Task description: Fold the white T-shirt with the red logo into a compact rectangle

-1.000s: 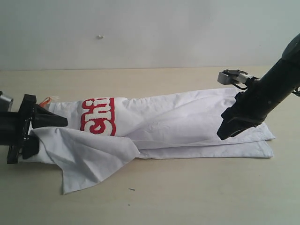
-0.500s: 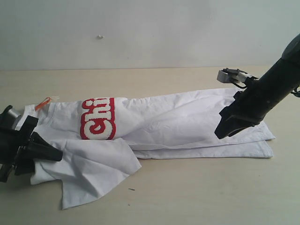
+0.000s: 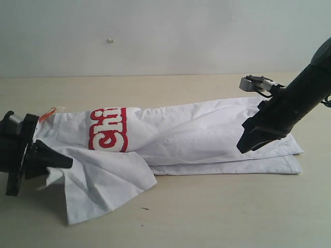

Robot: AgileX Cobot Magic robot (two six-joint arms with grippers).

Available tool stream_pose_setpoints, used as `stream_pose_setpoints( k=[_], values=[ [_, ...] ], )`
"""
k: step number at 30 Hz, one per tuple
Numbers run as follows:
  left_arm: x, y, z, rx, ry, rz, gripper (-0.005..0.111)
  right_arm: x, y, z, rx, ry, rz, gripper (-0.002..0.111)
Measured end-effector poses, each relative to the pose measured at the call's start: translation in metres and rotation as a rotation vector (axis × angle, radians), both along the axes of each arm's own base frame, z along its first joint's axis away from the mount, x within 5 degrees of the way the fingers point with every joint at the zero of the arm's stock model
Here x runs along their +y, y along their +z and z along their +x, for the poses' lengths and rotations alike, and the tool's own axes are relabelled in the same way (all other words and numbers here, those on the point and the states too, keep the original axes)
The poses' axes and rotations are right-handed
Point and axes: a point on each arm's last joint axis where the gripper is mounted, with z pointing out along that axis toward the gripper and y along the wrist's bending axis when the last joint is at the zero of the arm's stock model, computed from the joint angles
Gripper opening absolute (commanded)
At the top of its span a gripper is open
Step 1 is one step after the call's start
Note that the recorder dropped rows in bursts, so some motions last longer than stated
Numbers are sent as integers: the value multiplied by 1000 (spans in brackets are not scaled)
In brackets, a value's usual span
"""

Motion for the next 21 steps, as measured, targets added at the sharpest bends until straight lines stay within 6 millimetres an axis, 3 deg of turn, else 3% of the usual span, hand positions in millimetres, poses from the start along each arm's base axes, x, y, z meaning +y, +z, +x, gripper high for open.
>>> stream_pose_setpoints(
  k=[8, 16, 21],
  values=[
    [2, -4, 29, 129, 382, -220, 0, 1, 0, -1, 9, 1, 11, 42],
    [8, -23, 36, 224, 492, -159, 0, 1, 0, -1, 11, 2, 12, 42],
    [10, -23, 42, 207, 509, -135, 0, 1, 1, -1, 12, 3, 13, 42]
  ],
)
